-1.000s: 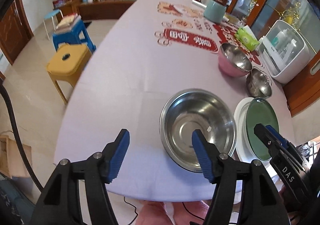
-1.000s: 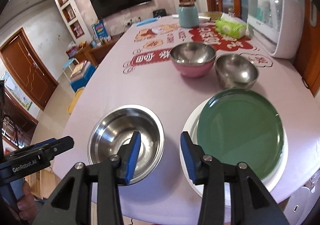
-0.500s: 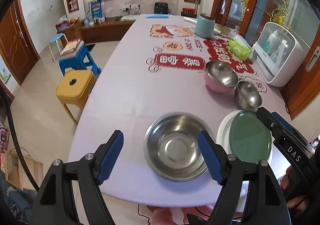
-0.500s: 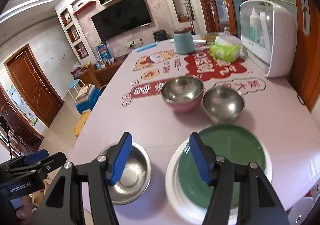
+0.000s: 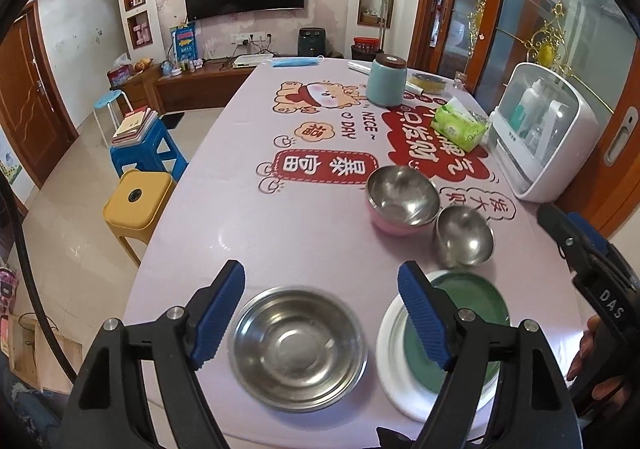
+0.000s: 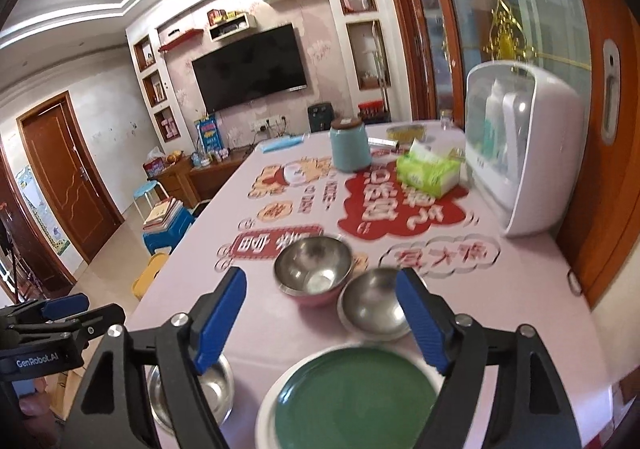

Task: Organize plates and bowls

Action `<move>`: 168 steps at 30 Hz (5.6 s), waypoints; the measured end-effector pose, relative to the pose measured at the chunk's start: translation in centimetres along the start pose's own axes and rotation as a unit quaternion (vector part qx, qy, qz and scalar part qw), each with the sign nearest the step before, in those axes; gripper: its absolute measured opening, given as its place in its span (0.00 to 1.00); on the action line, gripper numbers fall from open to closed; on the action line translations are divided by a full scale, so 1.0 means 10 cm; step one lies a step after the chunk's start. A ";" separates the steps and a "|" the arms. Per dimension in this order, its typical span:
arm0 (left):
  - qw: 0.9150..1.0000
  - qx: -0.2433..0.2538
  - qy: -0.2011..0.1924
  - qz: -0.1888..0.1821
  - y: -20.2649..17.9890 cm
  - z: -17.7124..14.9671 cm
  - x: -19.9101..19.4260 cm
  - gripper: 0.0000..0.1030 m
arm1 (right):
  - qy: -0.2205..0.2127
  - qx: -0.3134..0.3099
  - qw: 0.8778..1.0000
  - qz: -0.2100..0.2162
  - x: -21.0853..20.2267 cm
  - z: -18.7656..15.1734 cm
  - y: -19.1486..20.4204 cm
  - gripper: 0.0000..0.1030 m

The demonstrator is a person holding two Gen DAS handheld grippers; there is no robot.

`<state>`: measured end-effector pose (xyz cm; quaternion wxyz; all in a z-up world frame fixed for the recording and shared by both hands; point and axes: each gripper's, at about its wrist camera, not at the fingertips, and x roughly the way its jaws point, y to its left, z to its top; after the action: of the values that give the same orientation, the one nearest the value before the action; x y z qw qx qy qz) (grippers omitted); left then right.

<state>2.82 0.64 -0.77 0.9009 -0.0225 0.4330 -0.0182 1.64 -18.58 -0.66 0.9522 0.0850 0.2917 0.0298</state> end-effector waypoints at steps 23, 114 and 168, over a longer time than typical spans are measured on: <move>0.992 -0.083 0.084 0.052 -0.52 0.74 1.02 0.80 | 0.033 -0.088 0.992 0.089 1.03 0.65 -0.59 0.86; 0.978 -0.094 0.188 -0.004 -0.67 0.50 1.77 0.22 | 0.146 -0.049 0.964 0.218 1.62 0.32 -0.43 0.06; 0.962 -0.198 0.178 0.065 0.68 -1.12 0.69 0.17 | 0.253 -0.174 0.909 0.283 0.88 -0.84 0.98 0.07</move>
<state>-1.50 6.78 -13.53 0.7858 -0.1689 0.5821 0.1227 4.20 -6.83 -10.61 0.7978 -0.0132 0.4767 0.3689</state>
